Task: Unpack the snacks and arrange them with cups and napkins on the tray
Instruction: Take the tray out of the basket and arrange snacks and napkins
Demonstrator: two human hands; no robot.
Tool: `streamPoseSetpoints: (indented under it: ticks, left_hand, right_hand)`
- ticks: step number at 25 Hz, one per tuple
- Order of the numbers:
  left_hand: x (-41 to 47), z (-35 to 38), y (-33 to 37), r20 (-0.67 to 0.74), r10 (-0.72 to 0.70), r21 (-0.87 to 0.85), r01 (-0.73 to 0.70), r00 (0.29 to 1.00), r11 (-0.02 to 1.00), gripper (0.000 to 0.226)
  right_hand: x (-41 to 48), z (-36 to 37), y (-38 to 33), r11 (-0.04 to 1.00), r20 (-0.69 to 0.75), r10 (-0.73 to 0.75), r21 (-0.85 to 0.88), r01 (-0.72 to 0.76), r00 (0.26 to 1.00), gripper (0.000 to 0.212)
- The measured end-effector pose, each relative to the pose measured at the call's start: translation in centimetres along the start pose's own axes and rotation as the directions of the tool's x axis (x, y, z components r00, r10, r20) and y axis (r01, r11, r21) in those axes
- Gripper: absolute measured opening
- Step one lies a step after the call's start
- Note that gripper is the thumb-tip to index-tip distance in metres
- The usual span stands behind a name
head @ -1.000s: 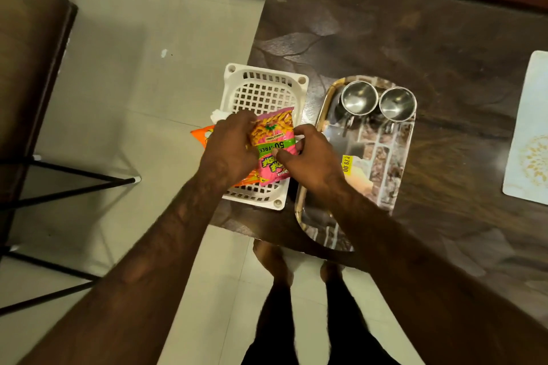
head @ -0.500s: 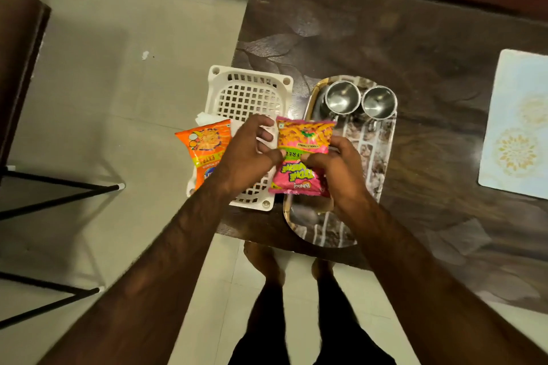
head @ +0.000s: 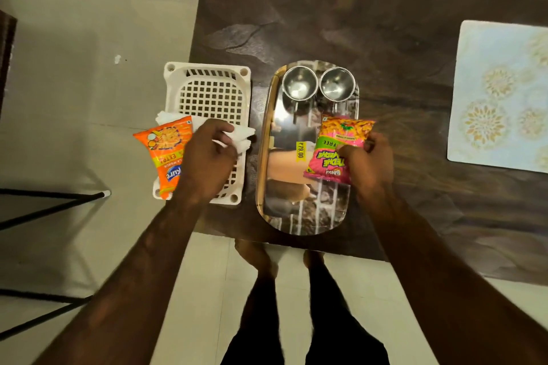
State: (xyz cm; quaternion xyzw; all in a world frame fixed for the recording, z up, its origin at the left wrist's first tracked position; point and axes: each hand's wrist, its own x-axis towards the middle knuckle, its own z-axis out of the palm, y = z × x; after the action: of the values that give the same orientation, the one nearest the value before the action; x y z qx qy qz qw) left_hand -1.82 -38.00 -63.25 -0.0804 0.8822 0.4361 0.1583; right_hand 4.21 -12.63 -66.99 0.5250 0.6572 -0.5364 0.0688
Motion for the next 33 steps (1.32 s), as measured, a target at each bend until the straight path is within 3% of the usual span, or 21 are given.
streamPoseSetpoints:
  ticks: [7, 12, 14, 17, 19, 23, 27, 33]
  left_hand:
    - [0.0, -5.0, -3.1, -0.259, -0.075, 0.131, 0.112, 0.963, 0.985, 0.027]
    - [-1.3, -7.2, -5.7, -0.476, -0.098, 0.17, 0.2, 0.874, 0.965, 0.031]
    - [-1.6, -7.8, -6.8, -0.517, -0.219, 0.14, 0.335, 0.827, 0.932, 0.045]
    - [-1.4, -7.5, -7.8, -0.427, -0.436, 0.146, 0.536, 0.792, 0.832, 0.07]
    - [-1.0, -6.9, -7.8, -0.354, -0.506, 0.156, 0.583, 0.786, 0.797, 0.083]
    - [0.7, -6.0, -7.5, -0.239, -0.547, 0.202, 0.593, 0.802, 0.78, 0.097]
    - [1.7, -5.6, -7.8, -0.186, -0.546, 0.105, 0.569, 0.817, 0.816, 0.081]
    - [0.4, -5.7, -7.8, -0.248, -0.514, -0.034, 0.523, 0.821, 0.851, 0.04]
  right_hand:
    - [2.2, 0.3, -0.3, 0.99, 0.042, -0.032, -0.135, 0.037, 0.999, 0.025]
    - [2.2, 0.6, -0.9, 0.984, 0.047, -0.05, -0.17, 0.057, 0.998, 0.016]
    - [1.4, 0.5, -1.3, 0.977, 0.03, -0.055, -0.205, 0.06, 0.998, 0.031]
    - [-0.8, -0.1, -2.1, 0.96, -0.178, -0.122, -0.27, 0.071, 0.976, 0.063]
    - [-2.3, -0.5, -2.2, 0.953, -0.255, -0.202, -0.274, 0.129, 0.946, 0.062]
    - [-3.7, -0.4, -1.1, 0.898, -0.178, -0.345, -0.349, 0.269, 0.921, 0.053]
    - [-3.8, 0.3, -0.3, 0.79, -0.018, -0.434, -0.488, 0.371, 0.901, 0.048]
    - [-4.0, 0.5, -0.4, 0.698, 0.12, -0.453, -0.569, 0.435, 0.883, 0.042]
